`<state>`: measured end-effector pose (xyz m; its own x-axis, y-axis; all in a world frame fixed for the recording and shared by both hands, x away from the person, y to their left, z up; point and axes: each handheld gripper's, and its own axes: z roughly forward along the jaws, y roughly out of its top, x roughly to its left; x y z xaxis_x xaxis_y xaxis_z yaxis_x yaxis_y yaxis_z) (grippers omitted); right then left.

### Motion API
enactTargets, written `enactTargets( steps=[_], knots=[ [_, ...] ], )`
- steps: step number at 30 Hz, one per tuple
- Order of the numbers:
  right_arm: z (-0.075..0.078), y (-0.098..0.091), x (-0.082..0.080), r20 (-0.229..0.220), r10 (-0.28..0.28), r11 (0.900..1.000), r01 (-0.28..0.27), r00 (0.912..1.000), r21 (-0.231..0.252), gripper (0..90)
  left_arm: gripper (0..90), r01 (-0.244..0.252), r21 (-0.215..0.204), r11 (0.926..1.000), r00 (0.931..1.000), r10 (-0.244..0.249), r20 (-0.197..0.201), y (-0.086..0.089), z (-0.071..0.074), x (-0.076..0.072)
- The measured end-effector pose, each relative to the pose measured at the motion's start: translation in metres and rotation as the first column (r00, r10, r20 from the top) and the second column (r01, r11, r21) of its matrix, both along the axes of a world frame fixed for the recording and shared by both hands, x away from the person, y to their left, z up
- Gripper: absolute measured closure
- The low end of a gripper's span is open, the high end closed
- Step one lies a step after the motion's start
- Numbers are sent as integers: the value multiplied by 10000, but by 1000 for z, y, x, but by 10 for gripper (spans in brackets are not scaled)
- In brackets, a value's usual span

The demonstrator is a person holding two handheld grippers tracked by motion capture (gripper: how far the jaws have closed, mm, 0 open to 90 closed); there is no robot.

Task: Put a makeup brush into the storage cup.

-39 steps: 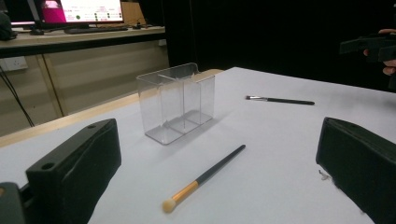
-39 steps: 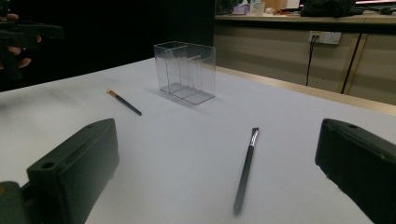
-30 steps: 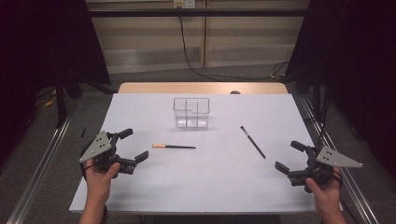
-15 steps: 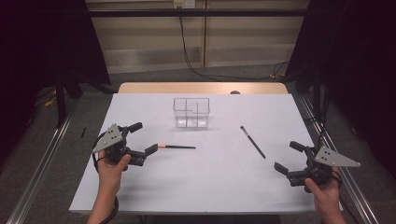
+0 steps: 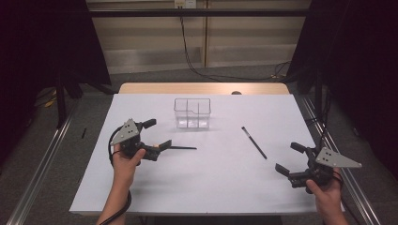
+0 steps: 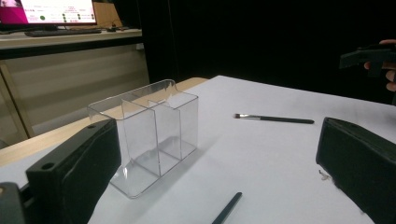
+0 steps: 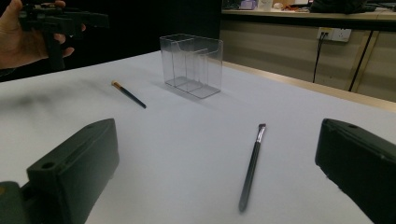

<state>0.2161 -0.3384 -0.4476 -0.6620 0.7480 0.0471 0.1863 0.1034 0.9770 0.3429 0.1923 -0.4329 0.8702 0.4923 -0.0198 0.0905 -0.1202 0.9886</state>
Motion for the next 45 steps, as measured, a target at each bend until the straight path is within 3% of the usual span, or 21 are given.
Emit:
enactTargets(
  steps=[18, 27, 31, 35, 41, 43, 45],
  knots=[
    [0, 1, 0, 15, 46, 10000, -46, 10000, -25, 0, 0, -19, -46, 10000, 9996, 17, -280, -10, -5, 15],
    [0, 0, 0, 10, 67, 10000, -67, 10000, -46, 0, 0, 13, 259, 9997, 9985, 1, -541, -10, -7, 20],
    [0, 0, 0, 2, 85, 9999, -85, 10000, -68, 0, 0, 37, 457, 9989, 9964, 2, -845, -11, -8, 23],
    [0, 1, 1, -5, 100, 9999, -100, 10000, -83, 0, 0, 59, 1063, 9943, 9931, 66, -1170, -14, -9, 27],
    [0, 1, 1, 15, 117, 9998, -117, 9999, -128, 0, 0, 294, 1450, 9890, 9860, -49, -1665, -17, -12, 32],
    [0, 1, 1, 19, 128, 9998, -128, 9999, -126, 0, 0, 371, 1858, 9819, 9825, -19, -1862, -19, -13, 35],
    [0, 1, 1, 12, 116, 9998, -116, 9999, -138, 0, 0, 381, 1938, 9803, 9818, -6, -1901, -20, -13, 35]
  ],
)
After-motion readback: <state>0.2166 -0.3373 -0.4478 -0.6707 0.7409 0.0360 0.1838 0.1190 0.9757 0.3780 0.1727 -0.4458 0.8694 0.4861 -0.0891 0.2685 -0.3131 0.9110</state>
